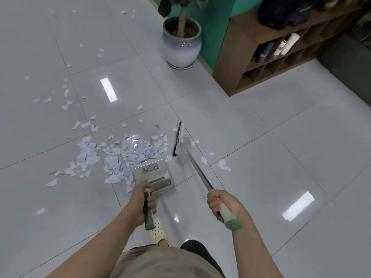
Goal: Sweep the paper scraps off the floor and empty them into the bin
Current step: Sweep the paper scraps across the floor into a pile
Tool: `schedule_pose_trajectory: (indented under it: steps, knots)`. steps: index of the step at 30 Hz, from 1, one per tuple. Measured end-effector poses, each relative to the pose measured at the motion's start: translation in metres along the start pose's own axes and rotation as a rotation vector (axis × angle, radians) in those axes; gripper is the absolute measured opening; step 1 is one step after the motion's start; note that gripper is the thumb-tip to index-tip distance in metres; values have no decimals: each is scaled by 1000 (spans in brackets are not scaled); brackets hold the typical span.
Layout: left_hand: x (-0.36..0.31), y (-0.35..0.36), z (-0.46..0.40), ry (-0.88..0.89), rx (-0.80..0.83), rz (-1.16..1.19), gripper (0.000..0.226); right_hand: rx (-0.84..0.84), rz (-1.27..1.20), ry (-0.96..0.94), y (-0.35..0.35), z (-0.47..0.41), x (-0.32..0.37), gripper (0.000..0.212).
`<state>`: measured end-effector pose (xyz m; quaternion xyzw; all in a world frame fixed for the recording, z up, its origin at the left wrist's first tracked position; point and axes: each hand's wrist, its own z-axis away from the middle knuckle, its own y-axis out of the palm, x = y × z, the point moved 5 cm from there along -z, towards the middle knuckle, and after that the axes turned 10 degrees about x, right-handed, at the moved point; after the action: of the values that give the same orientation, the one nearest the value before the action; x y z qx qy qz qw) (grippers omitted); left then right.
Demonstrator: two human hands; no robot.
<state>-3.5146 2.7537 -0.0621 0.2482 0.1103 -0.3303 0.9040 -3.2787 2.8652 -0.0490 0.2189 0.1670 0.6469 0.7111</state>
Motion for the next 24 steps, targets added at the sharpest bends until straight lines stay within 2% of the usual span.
schedule_pose_trajectory:
  steps: [4,8,12,17,19,24]
  knots:
    - [-10,11,-9,15,39,-30,6,-108,26,-49,8,23,34,34]
    - [-18,30,-22,19,50,-21,9,-256,28,-102,-16,44,74,32]
    - [-24,57,-41,30,-26,-16,18,-476,264,-152,-41,36,122,24]
    - [-20,96,-63,69,-110,43,28,-590,448,-53,-77,23,160,23]
    - [-18,113,-68,82,-138,53,30,-572,484,25,-88,16,162,21]
    - [-23,140,-75,128,-213,99,37,-349,514,213,-75,-8,148,8]
